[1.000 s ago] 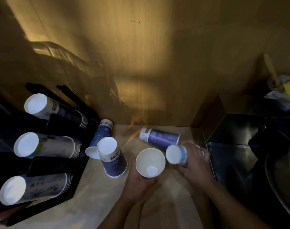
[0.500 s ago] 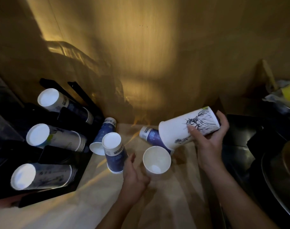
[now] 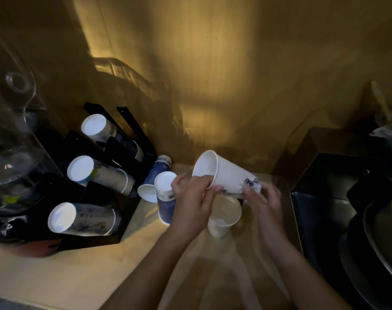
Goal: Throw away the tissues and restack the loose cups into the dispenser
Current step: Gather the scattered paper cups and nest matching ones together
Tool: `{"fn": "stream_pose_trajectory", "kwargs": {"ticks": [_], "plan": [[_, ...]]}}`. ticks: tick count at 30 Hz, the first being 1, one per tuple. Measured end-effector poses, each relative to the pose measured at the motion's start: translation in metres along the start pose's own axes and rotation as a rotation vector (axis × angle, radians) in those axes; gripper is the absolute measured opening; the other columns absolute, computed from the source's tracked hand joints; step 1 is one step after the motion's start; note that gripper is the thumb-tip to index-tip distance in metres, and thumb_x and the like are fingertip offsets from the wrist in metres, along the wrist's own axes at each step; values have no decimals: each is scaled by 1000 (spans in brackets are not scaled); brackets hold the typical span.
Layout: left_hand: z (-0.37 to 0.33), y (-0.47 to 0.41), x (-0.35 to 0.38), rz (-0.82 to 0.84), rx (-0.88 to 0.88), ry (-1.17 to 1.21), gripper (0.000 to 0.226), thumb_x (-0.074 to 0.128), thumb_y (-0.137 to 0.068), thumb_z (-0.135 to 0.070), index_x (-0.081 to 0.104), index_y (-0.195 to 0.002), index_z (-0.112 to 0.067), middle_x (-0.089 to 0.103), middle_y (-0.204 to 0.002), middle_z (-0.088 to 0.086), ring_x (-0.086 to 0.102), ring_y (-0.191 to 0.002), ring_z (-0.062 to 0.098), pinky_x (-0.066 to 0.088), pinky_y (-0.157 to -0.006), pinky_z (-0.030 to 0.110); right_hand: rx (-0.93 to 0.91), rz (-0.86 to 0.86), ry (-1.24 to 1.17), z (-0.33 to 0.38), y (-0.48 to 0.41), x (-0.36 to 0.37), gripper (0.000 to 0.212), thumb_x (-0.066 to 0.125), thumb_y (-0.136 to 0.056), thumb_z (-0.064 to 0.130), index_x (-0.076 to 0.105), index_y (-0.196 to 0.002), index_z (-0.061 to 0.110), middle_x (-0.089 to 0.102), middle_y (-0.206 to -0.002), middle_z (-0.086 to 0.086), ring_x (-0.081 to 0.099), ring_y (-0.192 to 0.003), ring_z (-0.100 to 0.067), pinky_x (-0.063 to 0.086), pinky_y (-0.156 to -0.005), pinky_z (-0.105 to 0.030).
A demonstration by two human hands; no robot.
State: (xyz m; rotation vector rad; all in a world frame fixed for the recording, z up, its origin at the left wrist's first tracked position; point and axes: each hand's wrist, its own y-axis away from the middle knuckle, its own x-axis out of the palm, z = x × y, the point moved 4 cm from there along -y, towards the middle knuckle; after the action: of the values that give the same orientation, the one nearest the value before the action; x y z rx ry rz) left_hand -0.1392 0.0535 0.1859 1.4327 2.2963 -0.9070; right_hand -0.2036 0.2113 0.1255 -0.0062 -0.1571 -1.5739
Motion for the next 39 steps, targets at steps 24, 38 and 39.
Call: {"fn": "stream_pose_trajectory", "kwargs": {"ticks": [24,38,39], "plan": [[44,37,53,417,332,-453,30,51,-95,-25,57,-122,-14,58,-127,7,46,-120,22,28,-109,36,-254,492,1038,-34,5,-2,31,60,-85,37,59,-111,20,47,-132,-4,46,-116,-20,36,-100,-36],[95,58,23,115,-298,1,76,80,-68,-25,37,-129,-14,41,-123,-5,40,-113,13,34,-95,29,-93,342,476,-34,1,-5,15,75,-71,3,61,-64,4,54,-99,-8,56,-86,-19,46,-73,-26],[97,60,29,201,-327,4,86,82,-64,-32,33,-133,-16,39,-126,-6,39,-116,13,35,-98,31,-61,355,393,-34,2,-4,21,74,-72,2,58,-59,9,55,-88,-7,55,-76,-17,44,-66,-27]]}}
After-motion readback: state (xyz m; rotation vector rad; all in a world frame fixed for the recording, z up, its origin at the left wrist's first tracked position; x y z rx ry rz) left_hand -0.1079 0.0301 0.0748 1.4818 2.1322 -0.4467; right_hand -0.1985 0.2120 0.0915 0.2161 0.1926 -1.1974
